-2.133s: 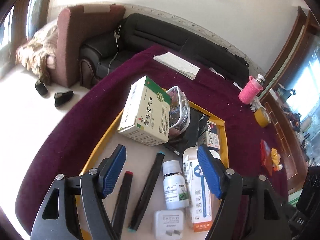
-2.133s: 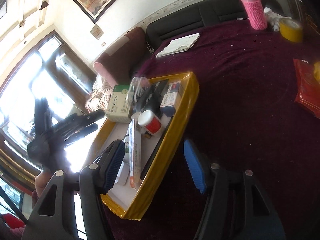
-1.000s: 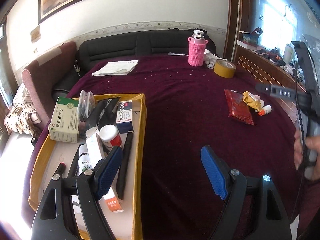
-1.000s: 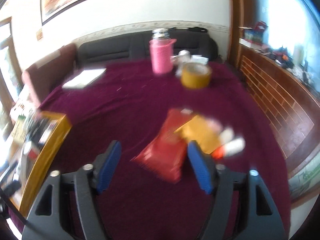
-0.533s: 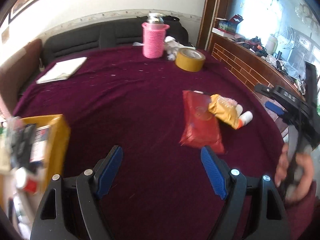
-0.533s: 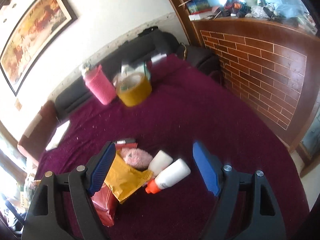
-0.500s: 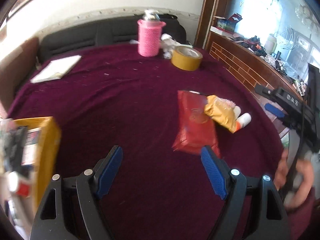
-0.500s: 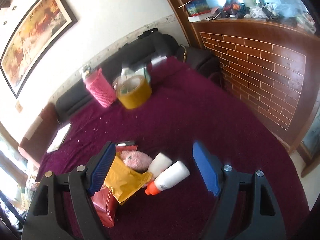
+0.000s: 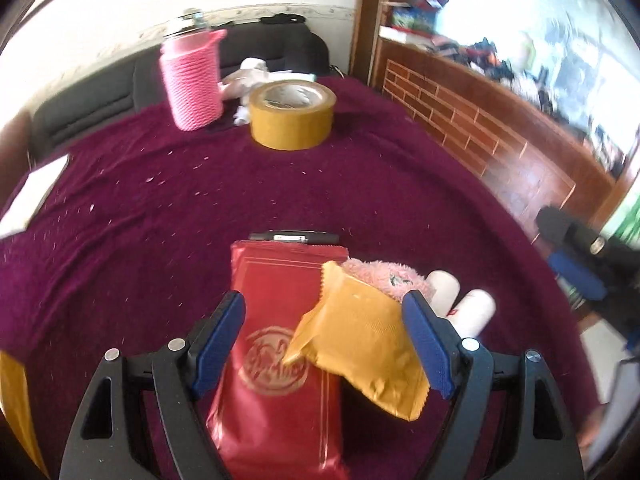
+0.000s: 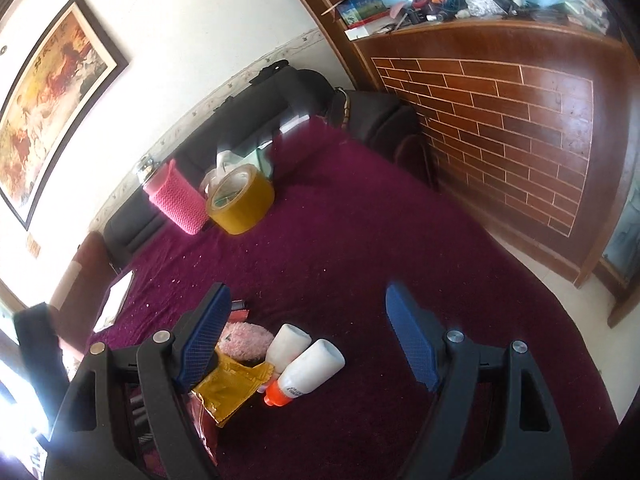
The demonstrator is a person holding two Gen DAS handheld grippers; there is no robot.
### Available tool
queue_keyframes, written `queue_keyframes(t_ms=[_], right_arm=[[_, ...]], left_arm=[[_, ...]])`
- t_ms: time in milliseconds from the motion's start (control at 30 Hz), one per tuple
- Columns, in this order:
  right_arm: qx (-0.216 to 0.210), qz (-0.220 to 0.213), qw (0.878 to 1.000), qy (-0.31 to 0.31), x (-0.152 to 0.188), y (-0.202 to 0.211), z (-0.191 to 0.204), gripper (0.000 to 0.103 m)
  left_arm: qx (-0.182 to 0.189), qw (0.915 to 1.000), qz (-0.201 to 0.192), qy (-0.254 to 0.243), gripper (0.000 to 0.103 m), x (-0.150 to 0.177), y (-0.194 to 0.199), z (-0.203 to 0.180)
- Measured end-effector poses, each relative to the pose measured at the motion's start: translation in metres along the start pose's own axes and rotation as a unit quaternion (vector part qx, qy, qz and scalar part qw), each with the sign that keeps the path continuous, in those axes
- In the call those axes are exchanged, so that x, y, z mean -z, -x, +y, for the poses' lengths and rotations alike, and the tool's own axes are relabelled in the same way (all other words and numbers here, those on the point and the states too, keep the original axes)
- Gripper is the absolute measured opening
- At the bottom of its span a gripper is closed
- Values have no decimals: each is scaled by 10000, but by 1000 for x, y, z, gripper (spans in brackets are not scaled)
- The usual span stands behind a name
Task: Organize objects
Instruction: 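Grasp the yellow packet with the left tool while the right tool grasps the pink plush toy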
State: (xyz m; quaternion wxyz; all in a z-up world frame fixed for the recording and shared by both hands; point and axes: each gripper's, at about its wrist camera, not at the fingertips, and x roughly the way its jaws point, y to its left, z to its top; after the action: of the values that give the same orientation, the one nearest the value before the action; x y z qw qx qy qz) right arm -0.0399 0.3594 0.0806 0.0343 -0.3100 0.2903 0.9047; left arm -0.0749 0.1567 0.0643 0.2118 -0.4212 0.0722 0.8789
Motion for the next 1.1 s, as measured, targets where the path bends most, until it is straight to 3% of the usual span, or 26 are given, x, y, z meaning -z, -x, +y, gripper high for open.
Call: queue_keyframes(t_ms=[133, 167, 200, 233, 267, 300, 433, 633, 733, 867, 967, 1000, 1067, 1100], right_arm=[[35, 39, 9999, -94, -1, -2, -4, 80], [34, 39, 9999, -91, -1, -2, -5, 80], [34, 35, 10000, -78, -1, -2, -4, 80], [49, 28, 10000, -58, 0, -1, -4, 80], [71, 23, 10000, -41, 1, -1, -3, 80], [64, 16, 10000, -30, 1, -1, -4, 80], [3, 112, 9999, 3, 2, -7, -5, 80], [-370, 432, 9983, -96, 3, -18, -12, 79], [-192, 583, 9981, 86, 6, -25, -7, 79], [241, 971, 9945, 318, 0, -37, 10, 79], [783, 1518, 9773, 1250, -2, -70, 42, 79], [1096, 1666, 9657, 1662, 2, -85, 53, 79], [1461, 1813, 9503, 2066, 9, -105, 61, 70], [1377, 1880, 9492, 2112, 13, -111, 61, 63]], left_arm=[[190, 9995, -77, -239, 75, 5, 0, -15], [272, 9988, -77, -392, 65, 8, 2, -20], [363, 9977, -37, -578, 35, 11, 2, -26], [408, 9964, -8, -746, 30, 14, 4, -33], [463, 9954, -32, -835, 12, 17, 9, -37], [567, 9946, 34, -864, 1, 19, 12, -39], [762, 9931, 35, -895, 1, 30, 33, -40], [993, 9940, 217, -402, 1, 42, 63, -17], [1233, 9918, 319, -33, 2, 53, 84, -3], [1088, 9937, 140, -235, 6, 66, 111, 8], [962, 9944, -53, -436, 35, 73, 125, 12], [950, 9944, -103, -456, 40, 74, 127, 16], [917, 9944, -165, -496, 41, 74, 132, 19], [945, 9941, -177, -498, 41, 73, 133, 21]])
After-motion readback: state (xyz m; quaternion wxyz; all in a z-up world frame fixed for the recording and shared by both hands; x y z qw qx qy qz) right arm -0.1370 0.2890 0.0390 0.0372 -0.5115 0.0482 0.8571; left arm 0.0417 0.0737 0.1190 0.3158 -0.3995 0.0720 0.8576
